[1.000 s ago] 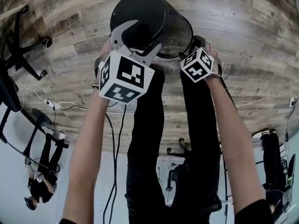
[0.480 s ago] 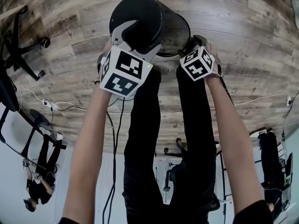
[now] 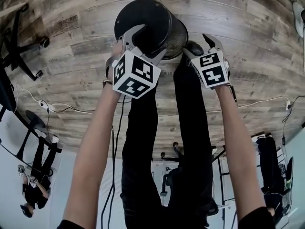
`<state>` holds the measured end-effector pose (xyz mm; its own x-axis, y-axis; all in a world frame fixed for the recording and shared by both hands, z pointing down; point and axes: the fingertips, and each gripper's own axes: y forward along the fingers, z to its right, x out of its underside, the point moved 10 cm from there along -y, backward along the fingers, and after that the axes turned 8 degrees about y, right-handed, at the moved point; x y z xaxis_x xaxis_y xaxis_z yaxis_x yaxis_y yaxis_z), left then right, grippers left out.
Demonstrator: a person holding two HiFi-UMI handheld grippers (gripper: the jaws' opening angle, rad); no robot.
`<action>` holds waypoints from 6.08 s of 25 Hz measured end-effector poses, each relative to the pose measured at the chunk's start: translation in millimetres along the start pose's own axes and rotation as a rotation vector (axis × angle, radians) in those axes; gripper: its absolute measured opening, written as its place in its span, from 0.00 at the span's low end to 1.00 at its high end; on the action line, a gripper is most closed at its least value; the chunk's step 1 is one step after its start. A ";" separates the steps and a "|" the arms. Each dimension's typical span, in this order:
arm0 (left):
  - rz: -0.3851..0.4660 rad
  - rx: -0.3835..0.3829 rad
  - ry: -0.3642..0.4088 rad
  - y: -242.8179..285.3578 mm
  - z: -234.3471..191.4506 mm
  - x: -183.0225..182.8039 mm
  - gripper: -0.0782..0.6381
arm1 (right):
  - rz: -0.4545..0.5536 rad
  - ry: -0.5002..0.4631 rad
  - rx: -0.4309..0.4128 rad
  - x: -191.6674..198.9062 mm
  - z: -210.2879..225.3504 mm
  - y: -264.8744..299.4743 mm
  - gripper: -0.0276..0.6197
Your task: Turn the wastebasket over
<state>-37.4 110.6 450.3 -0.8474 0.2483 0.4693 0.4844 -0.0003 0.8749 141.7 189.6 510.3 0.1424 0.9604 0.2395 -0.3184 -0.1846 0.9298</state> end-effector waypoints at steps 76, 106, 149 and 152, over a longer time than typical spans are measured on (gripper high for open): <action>0.042 -0.156 0.259 -15.5 24.8 -16.5 0.41 | 0.125 0.099 -0.156 -87.4 -29.6 -59.1 0.13; 0.267 -0.446 -0.109 -337.7 28.1 -166.4 0.13 | 0.345 -0.131 -0.115 -188.4 -118.5 -377.9 0.10; 0.791 -0.302 -0.176 -625.9 -16.8 -225.5 0.13 | 0.936 -0.135 0.001 -254.4 -270.3 -624.2 0.09; 0.798 -0.297 -0.180 -630.7 -19.1 -222.1 0.13 | 0.939 -0.139 -0.002 -257.5 -275.2 -626.0 0.09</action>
<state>-158.9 37.2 -203.4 -0.2191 0.2158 0.9515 0.8211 -0.4859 0.2993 46.4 115.3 -210.3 -0.0620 0.3859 0.9204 -0.3610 -0.8684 0.3398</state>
